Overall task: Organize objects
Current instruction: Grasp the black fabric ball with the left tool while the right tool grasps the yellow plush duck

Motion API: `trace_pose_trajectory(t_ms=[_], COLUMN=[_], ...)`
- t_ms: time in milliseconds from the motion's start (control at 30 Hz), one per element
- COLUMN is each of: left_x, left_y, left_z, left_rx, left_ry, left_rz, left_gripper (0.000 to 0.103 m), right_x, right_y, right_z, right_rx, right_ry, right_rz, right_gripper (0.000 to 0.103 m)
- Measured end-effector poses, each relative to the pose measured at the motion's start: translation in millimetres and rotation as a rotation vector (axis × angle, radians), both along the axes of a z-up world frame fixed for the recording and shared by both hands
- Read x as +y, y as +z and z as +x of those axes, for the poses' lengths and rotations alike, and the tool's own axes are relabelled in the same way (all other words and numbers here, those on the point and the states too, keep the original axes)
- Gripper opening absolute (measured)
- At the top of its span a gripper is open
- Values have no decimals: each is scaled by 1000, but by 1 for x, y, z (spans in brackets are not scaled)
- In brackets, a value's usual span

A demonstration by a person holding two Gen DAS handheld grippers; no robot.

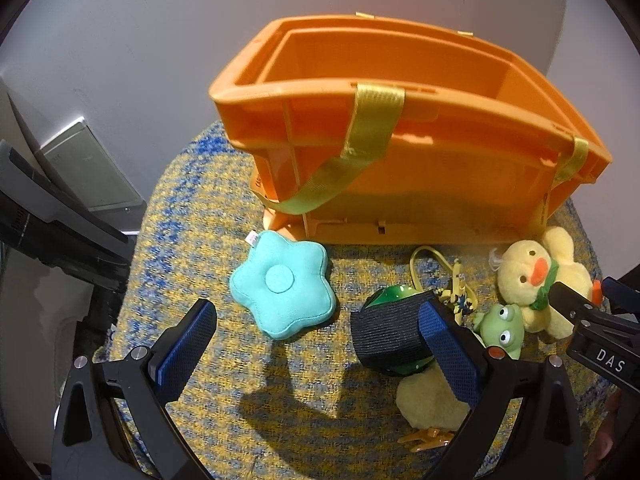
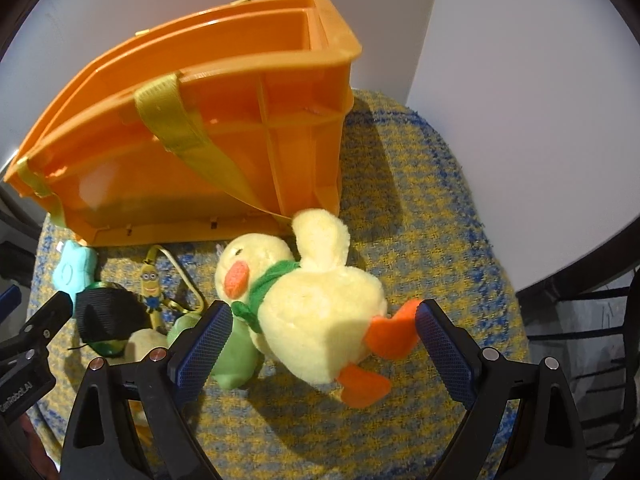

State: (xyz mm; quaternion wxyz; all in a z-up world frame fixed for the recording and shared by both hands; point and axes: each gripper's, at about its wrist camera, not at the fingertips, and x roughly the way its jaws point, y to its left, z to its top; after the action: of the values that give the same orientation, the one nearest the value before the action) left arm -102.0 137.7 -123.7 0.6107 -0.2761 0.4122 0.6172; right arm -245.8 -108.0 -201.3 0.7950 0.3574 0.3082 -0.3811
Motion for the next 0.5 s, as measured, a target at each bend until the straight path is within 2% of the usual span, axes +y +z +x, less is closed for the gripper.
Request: trace_pose_trajectory(t_ms=[167, 400, 500], left_x=[3, 4, 5], left_y=[-8, -15, -15], left_z=[4, 9, 10], left_rx=[3, -4, 2], left_ry=[-23, -50, -68], left_rz=[-8, -13, -13], left_gripper=[103, 103, 103], right_x=[-6, -9, -10], right_y=[-15, -30, -34], right_z=[3, 8, 9], right_rx=[10, -43, -80], right_ry=[-4, 22, 31], right_rz=[36, 91, 120], right_gripper=[93, 97, 91])
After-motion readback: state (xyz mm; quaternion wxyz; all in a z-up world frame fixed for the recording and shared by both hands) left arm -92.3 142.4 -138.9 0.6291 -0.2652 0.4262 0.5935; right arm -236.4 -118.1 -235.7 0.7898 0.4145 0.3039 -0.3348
